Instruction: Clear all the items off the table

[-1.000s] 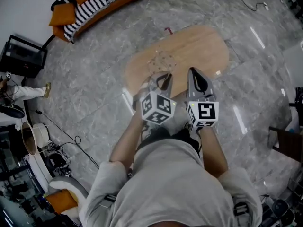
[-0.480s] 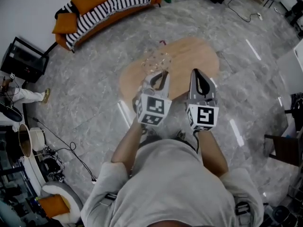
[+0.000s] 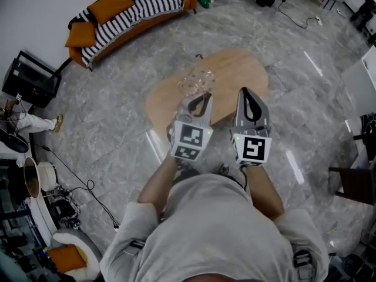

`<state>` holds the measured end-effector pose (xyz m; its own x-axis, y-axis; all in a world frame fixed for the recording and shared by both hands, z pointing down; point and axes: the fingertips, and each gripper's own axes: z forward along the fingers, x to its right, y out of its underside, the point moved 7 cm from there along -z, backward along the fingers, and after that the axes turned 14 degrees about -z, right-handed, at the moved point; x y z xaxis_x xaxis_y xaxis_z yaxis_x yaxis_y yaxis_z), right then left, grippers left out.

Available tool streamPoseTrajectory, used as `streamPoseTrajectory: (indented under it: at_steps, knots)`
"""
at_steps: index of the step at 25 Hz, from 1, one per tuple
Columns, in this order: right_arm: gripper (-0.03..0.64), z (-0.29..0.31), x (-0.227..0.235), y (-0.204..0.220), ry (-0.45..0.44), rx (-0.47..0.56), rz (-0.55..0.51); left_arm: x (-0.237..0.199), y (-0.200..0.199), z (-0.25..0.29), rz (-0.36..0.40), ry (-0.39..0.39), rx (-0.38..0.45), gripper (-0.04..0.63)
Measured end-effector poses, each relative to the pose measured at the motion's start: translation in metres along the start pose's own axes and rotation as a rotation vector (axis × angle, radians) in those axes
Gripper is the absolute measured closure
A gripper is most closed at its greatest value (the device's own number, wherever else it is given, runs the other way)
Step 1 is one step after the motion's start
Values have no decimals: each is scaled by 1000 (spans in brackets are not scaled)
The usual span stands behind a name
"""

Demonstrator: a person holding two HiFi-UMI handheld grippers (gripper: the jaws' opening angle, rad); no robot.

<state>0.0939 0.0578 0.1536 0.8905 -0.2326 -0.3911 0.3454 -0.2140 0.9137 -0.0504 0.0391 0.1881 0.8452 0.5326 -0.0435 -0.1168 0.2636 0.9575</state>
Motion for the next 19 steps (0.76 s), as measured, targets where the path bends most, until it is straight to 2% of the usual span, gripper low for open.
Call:
streamPoseTrajectory:
  at_steps: [19]
  knots:
    - [611,-19,17,2,-6,13,10,30,-2,1,-15,25,-10,551]
